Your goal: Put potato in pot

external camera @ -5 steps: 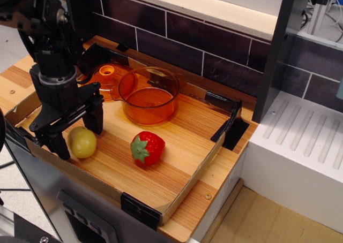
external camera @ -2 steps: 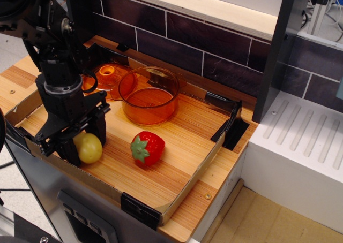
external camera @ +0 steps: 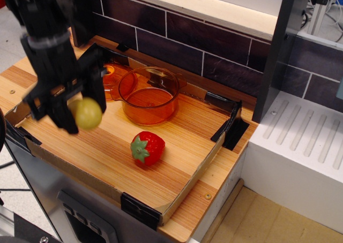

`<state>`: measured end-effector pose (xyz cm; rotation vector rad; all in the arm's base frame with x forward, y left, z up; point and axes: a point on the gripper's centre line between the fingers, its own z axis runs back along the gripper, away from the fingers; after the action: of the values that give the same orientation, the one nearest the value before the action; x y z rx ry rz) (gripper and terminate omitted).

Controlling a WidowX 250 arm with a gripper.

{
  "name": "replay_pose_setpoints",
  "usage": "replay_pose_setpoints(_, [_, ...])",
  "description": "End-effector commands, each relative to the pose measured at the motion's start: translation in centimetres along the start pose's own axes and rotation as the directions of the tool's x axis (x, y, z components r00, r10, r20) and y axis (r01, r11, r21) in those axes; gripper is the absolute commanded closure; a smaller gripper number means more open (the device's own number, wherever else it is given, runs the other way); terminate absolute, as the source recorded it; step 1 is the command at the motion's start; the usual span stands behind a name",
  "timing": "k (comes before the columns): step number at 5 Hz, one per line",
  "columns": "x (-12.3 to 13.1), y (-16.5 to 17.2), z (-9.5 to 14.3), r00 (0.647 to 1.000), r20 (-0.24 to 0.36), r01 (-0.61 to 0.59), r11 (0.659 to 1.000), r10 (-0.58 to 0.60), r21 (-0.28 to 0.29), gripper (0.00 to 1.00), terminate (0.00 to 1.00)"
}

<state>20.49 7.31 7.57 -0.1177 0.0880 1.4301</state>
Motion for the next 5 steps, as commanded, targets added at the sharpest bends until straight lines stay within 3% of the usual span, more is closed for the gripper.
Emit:
replay_pose_setpoints(1, [0.5,-2.7,3.7,1.0,0.02,0.013,0.992,-0.011,-0.129,1.0,0.0])
replay_pose_setpoints(2, [1.8,-5.3,4.2,0.999,0.04,0.01,0.982,-0.002,-0.189,1.0,0.0])
replay_pose_setpoints(3, [3.2,-7.7,5.3,0.999,0.027,-0.027,0.978,0.033,-0.207,1.0,0.0])
replay_pose_setpoints(4, [4.4,-9.3,4.5,0.997,0.035,-0.064,0.978,0.072,-0.201,1.0,0.0])
replay_pose_setpoints(5, [3.7,-9.6,3.2,0.998,0.044,-0.042,0.982,0.05,-0.182,1.0,0.0])
